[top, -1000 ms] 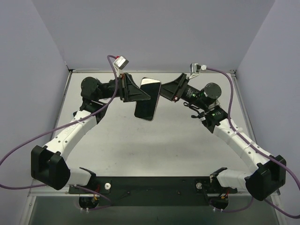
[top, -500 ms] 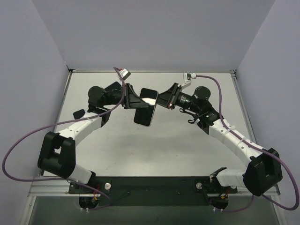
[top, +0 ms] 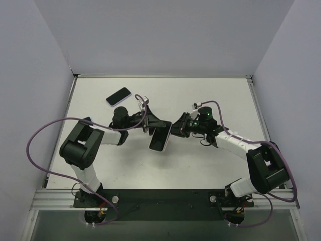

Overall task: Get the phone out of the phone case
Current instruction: Remove the phone case from the phone.

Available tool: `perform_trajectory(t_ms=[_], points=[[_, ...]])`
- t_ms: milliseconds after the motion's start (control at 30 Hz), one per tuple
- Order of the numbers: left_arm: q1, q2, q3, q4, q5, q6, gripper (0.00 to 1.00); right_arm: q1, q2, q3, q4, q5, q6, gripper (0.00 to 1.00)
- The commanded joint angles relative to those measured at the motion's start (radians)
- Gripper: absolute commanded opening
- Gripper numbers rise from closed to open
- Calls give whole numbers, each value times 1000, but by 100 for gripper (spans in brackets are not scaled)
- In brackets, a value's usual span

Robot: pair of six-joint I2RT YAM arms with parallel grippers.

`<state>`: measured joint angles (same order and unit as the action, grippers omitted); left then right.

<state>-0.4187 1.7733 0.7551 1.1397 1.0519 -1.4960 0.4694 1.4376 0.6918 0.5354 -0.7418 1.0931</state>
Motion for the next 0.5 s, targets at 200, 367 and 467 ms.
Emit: perform_trajectory(t_ms=[200, 367, 467], points=[[-25, -64, 12, -110, -190, 305, 91, -49, -6, 119, -681, 65, -318, 0], [-34, -152, 46, -572, -311, 555, 92, -51, 21, 239, -893, 222, -430, 0], [-37, -182, 36, -616, -317, 574, 93, -54, 44, 281, -959, 263, -446, 0]])
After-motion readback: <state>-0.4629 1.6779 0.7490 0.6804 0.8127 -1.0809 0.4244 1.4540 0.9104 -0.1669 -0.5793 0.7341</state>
